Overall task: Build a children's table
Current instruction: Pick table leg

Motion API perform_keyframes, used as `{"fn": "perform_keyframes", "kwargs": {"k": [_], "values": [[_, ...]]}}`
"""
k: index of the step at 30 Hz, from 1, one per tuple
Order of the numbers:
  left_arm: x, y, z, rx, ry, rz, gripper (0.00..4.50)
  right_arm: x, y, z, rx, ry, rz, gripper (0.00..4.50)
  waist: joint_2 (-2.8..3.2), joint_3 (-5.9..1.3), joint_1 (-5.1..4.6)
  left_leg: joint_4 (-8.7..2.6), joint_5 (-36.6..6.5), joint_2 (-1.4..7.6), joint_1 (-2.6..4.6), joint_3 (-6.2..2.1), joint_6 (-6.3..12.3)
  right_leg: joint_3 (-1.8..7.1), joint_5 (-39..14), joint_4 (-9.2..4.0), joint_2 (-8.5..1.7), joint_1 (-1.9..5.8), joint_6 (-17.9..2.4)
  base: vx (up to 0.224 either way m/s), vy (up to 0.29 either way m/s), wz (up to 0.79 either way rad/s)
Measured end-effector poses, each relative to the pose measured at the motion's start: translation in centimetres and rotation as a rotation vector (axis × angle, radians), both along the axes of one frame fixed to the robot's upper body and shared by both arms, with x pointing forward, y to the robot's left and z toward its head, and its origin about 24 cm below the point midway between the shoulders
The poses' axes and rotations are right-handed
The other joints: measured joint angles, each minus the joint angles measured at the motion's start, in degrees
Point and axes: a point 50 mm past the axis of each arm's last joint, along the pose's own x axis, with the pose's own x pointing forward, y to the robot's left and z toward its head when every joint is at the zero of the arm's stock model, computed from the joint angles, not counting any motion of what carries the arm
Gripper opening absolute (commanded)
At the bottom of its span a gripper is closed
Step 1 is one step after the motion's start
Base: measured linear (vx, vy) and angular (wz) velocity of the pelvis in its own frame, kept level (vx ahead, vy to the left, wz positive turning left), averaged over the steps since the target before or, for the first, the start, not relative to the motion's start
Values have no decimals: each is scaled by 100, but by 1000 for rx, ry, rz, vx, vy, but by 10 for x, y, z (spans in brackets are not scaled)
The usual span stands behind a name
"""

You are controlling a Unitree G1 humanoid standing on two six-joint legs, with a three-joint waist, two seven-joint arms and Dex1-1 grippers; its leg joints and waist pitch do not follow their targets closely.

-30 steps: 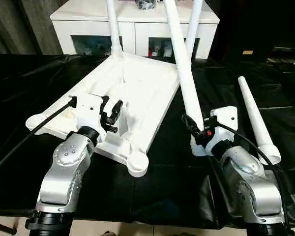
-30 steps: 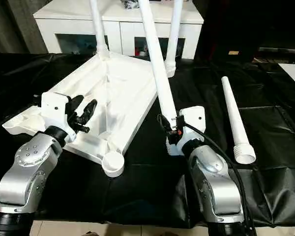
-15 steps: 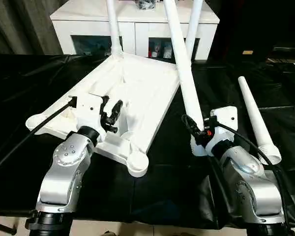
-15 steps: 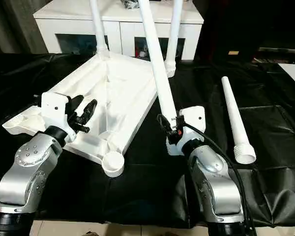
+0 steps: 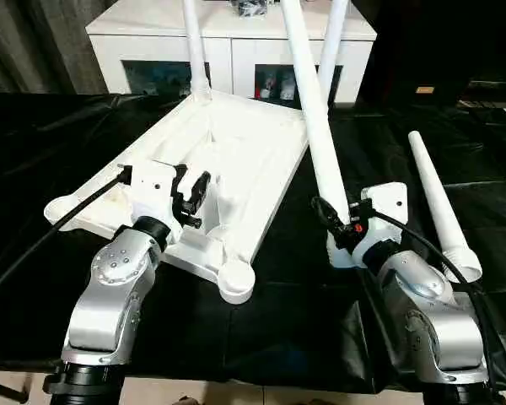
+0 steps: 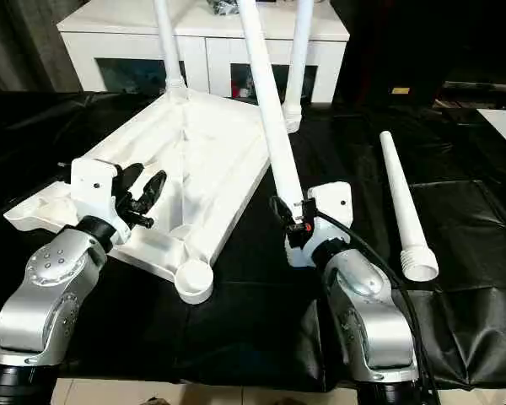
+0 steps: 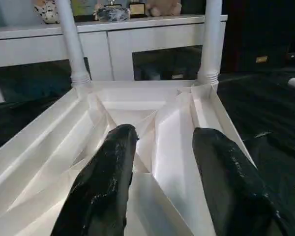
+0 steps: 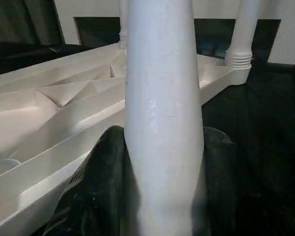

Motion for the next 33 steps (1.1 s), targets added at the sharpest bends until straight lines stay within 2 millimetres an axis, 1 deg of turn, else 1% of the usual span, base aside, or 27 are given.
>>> {"fn": "perform_keyframes", "kwargs": {"k": [29, 30, 31, 32, 33], "values": [[0, -1, 0, -11, 2, 8, 222, 0, 0, 0, 3, 0, -4, 185, 0, 0, 0, 0, 0, 0, 0, -1, 0, 0, 0, 0, 0, 0, 0, 0, 0, 0], [-2, 6, -1, -61, 18, 151, 222, 7, 1, 1, 17, 6, -45, 185, -59, 7, -46, -1, 0, 0, -3, 18, 0, 15, 5, 5, -3, 0, -2, 0, 0, 0], [-5, 11, -3, -106, 29, 258, 222, 14, -1, 3, 12, 3, -93, 185, -112, 18, -72, 1, 1, -1, 2, 22, 0, 16, 4, 26, -9, 4, -1, 0, 0, 0], [-8, 15, -6, -97, 44, 309, 222, 17, -8, 8, -31, -19, -125, 185, -206, 18, -56, 1, 3, 8, 7, 10, -3, -4, -12, 27, 3, 2, 15, 0, 0, 0], [-12, 21, -10, -80, 55, 342, 222, 19, -12, 12, -71, -43, -131, 185, -270, 8, -51, 1, 7, 18, 4, 3, -10, -15, -16, 17, 18, -8, 26, 0, 0, 0]]}}
